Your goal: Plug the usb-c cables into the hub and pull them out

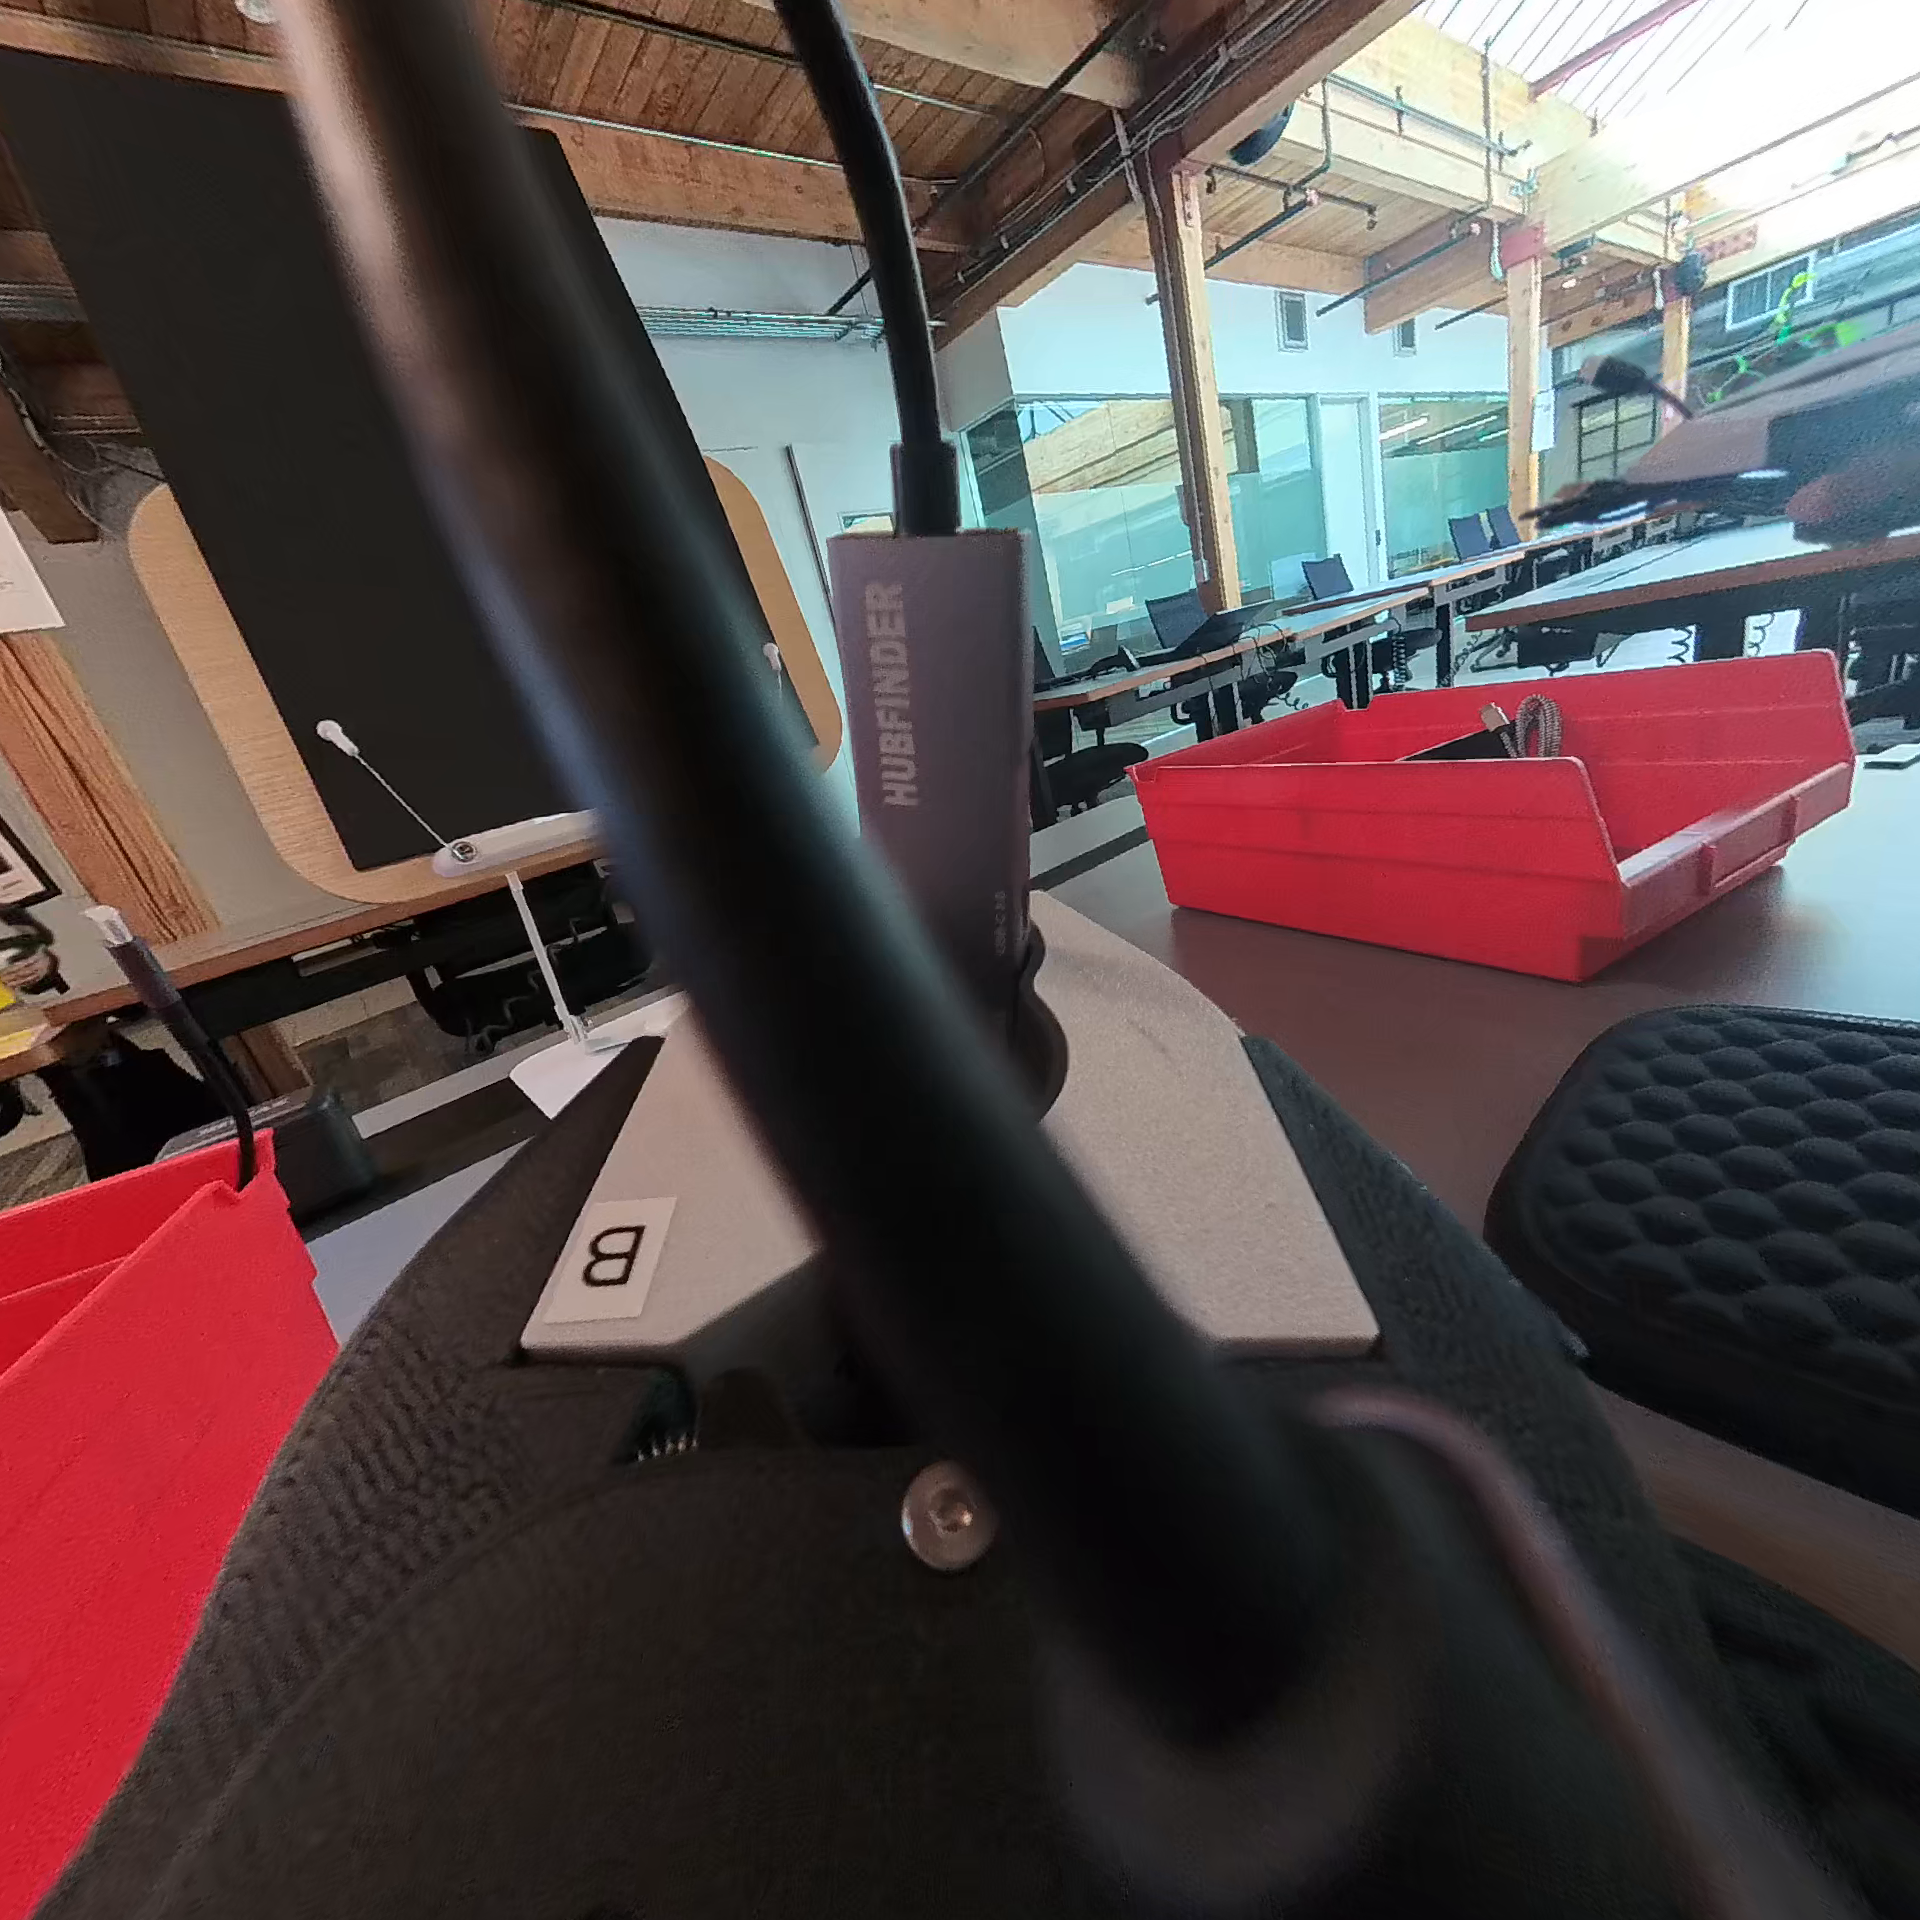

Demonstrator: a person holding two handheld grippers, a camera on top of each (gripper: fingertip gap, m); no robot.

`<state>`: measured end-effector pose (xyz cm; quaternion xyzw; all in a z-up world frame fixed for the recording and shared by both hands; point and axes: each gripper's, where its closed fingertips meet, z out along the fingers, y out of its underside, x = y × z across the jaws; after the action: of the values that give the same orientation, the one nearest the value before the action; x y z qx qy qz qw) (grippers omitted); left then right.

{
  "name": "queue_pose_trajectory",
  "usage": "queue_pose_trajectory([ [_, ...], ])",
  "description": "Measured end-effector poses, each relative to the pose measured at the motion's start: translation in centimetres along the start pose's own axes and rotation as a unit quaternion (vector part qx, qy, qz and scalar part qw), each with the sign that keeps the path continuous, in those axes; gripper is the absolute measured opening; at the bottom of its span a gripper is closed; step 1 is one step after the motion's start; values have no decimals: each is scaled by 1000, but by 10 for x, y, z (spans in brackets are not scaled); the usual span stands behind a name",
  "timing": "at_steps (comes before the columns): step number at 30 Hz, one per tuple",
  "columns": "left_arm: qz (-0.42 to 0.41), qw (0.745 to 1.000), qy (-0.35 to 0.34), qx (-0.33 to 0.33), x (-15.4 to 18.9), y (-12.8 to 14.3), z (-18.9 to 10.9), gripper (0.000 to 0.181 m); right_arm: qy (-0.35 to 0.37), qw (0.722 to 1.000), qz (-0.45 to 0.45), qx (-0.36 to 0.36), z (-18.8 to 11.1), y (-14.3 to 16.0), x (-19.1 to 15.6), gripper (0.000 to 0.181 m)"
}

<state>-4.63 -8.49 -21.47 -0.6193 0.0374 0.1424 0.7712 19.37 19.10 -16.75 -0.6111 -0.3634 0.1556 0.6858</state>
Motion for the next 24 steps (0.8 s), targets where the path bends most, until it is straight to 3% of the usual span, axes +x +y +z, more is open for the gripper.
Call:
queue_pose_trajectory([
  [6,-1,1000,-1,-3,-1,1,0,18,23,997,-16,-73,12,37,12,3],
  [15,-1,1000,3,-9,1,3,1,18,-3,997,8,-70,29,64,2,0],
  [17,-3,1000,4,-8,1,3,1,18,-14,997,9,-75,31,66,-3,7],
  [21,-8,1000,11,-16,4,6,2,18,-104,993,40,-27,25,40,-37,24],
  [24,-16,999,17,-23,5,8,3,18,-284,955,68,56,-1,-3,-104,60],
])
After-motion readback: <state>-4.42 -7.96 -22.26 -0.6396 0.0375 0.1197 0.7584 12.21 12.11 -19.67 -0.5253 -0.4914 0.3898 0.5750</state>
